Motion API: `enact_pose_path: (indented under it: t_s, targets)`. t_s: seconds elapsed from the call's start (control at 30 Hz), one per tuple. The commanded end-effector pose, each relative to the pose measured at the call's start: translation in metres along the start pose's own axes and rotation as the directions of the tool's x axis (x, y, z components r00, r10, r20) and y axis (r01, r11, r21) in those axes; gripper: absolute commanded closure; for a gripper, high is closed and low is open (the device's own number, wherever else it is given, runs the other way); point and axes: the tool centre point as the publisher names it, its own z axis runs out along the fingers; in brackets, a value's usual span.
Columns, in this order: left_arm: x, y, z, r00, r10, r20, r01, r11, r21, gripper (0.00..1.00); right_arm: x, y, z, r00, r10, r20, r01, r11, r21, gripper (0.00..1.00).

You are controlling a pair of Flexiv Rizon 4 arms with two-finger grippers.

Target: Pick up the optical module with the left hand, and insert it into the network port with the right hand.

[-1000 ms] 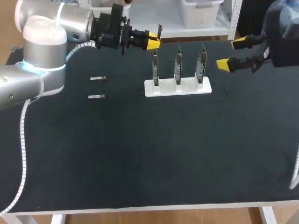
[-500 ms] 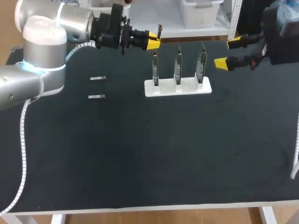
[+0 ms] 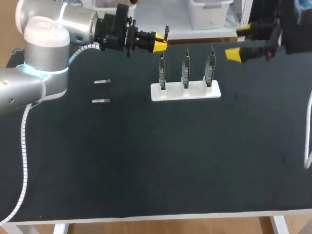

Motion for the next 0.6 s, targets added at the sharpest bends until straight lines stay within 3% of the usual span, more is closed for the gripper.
enact_pose_path:
  t_s: [0.03, 0.17, 0.33, 0.6]
  targets:
    - [0.0, -0.004, 0.0, 1.0, 0.002, 0.0, -0.002, 1.0, -0.011, 1.0, -0.031, -0.006, 0.027, 0.981, -0.186, 0.055, 0.194, 0.955, -0.225, 0.0]
    - [0.0, -0.004, 0.0, 1.0, 0.002, 0.0, -0.002, 1.0, -0.011, 1.0, -0.046, -0.002, 0.049, 0.965, -0.246, 0.093, 0.263, 0.913, -0.311, 0.0]
    - [0.0, -0.004, 0.0, 1.0, 0.002, 0.0, -0.002, 1.0, -0.011, 1.0, -0.044, -0.003, 0.065, 0.962, -0.246, 0.114, 0.271, 0.893, -0.359, 0.0]
    - [0.0, -0.004, 0.0, 1.0, 0.002, 0.0, -0.002, 1.0, -0.011, 1.0, -0.036, -0.016, 0.073, 0.967, -0.211, 0.142, 0.249, 0.899, -0.36, 0.0]
